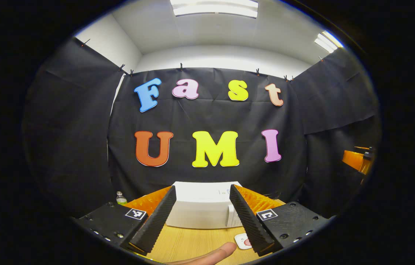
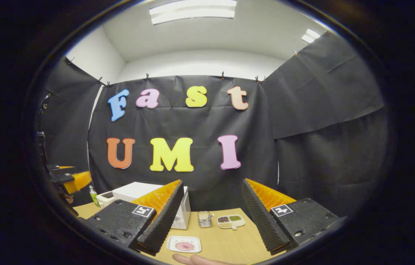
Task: Open the microwave oven with the left hand, put the food in, and close the microwave oven.
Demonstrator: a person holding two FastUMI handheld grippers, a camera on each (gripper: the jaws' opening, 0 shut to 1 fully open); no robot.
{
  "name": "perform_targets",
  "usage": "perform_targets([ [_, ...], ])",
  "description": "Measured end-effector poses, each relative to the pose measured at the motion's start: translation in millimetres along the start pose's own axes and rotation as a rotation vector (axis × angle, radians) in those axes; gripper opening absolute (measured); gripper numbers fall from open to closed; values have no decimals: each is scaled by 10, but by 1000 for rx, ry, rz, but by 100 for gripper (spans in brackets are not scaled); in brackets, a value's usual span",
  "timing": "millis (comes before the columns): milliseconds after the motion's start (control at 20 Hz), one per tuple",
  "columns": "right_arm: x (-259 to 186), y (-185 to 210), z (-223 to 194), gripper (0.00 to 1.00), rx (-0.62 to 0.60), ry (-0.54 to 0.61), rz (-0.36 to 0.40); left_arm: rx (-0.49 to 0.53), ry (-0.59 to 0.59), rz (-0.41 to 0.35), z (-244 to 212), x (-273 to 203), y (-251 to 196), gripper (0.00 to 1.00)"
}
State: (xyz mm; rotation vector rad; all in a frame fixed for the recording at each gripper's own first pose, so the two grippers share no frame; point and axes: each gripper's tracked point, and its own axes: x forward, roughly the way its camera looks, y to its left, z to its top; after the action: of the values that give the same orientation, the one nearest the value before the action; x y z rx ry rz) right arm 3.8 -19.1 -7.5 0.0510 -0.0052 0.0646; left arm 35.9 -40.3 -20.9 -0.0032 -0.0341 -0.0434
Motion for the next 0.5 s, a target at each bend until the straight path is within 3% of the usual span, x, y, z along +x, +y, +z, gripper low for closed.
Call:
perform_targets([
  [200, 78, 6, -105, 100, 16, 25, 35, 29, 50, -31, -429, 444, -264, 93],
  [250, 96, -15, -126, 92, 18, 29, 39, 30, 65, -28, -541, 544, -310, 93],
  [300, 111, -50, -151, 100, 16, 31, 38, 19, 77, -28, -676, 637, -375, 94],
  [350, 132, -89, -172, 92, 10, 33, 33, -1, 94, -34, -801, 730, -448, 93],
  [400, 149, -133, -198, 100, 6, 35, 26, -19, 108, -39, -941, 821, -519, 93],
  [450, 159, -163, -207, 100, 7, 33, 25, -29, 124, -32, -1056, 931, -559, 94],
  [500, 166, -187, -206, 92, 14, 28, 22, -28, 145, -29, -1213, 1035, -600, 93],
])
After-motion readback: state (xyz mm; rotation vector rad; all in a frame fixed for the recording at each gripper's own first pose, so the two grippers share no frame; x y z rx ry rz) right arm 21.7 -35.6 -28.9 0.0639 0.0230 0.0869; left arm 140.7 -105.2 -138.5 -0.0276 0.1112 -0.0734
